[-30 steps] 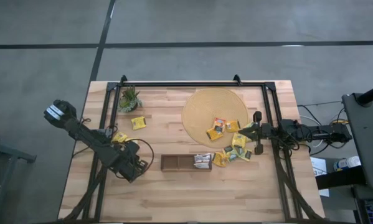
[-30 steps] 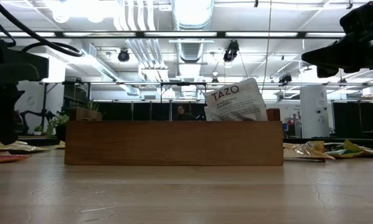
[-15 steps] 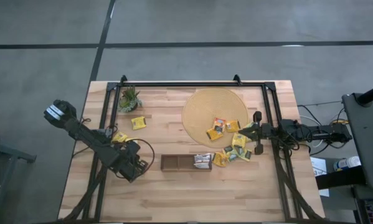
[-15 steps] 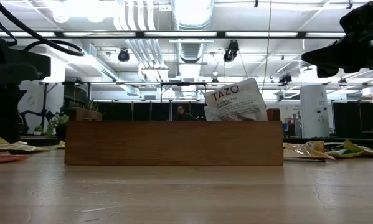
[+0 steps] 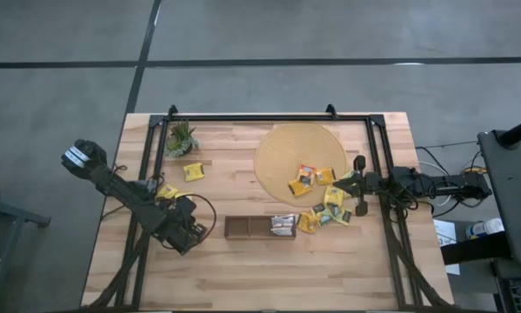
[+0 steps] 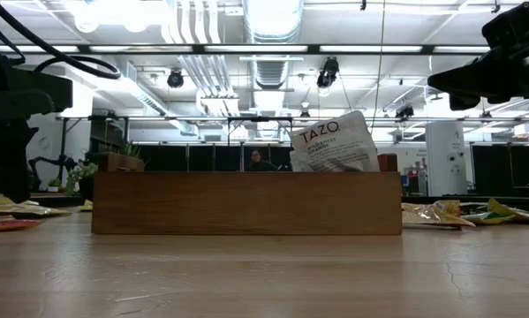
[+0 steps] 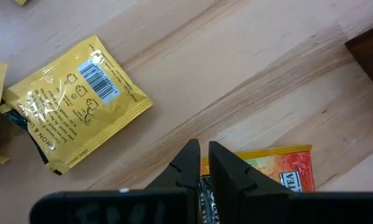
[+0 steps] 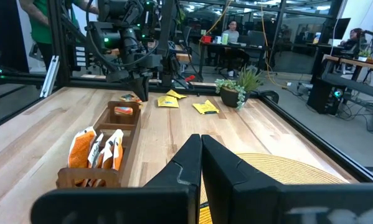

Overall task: Pick & Place Tea
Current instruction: Put the orange tea bag into the middle section of the wooden organizer

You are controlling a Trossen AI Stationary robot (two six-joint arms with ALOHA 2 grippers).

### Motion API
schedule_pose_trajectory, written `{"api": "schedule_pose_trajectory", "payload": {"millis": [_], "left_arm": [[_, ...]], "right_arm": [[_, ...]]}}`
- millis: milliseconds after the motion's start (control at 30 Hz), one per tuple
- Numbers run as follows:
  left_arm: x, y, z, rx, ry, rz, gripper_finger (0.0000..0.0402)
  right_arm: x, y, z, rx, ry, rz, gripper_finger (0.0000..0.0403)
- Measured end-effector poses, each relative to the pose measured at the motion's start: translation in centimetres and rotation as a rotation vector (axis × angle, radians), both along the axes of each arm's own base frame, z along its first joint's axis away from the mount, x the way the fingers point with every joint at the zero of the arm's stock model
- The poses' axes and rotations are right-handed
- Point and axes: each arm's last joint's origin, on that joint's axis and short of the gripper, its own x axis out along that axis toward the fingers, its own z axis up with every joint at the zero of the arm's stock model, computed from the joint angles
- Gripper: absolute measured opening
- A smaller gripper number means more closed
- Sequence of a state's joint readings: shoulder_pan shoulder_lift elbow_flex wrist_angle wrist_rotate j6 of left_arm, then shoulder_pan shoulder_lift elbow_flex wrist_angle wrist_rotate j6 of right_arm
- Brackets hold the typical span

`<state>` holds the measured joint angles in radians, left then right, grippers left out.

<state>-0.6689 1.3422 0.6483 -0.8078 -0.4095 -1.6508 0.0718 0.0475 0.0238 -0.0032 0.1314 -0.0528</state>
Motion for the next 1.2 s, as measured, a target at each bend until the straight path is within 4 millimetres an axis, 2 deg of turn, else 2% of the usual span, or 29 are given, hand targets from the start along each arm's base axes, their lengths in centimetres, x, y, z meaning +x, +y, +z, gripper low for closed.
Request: {"api": "schedule_pose_trajectory", "payload": {"millis": [800, 900, 1033, 1200], "left_arm": [[0.01, -0.10, 0.01, -0.020, 0.018, -0.019, 0.0028], [0.03, 0.00, 0.04, 0.035, 0.024, -0.093, 0.0028], [-0.18, 0.47, 0.12, 0.141, 0.010, -0.095, 0.0028], [0.21, 0.63, 0.49, 0.234, -0.113, -0.062, 0.0035]], "right_arm": [[0.00, 0.00, -0.01, 0.000, 0.000, 0.000, 0.0009], [0.00, 0.00, -0.01, 0.000, 0.000, 0.000, 0.0009], [0.00, 0.00, -0.01, 0.000, 0.000, 0.000, 0.0009], [0.00, 0.00, -0.01, 0.000, 0.001, 0.000, 0.0009]]}}
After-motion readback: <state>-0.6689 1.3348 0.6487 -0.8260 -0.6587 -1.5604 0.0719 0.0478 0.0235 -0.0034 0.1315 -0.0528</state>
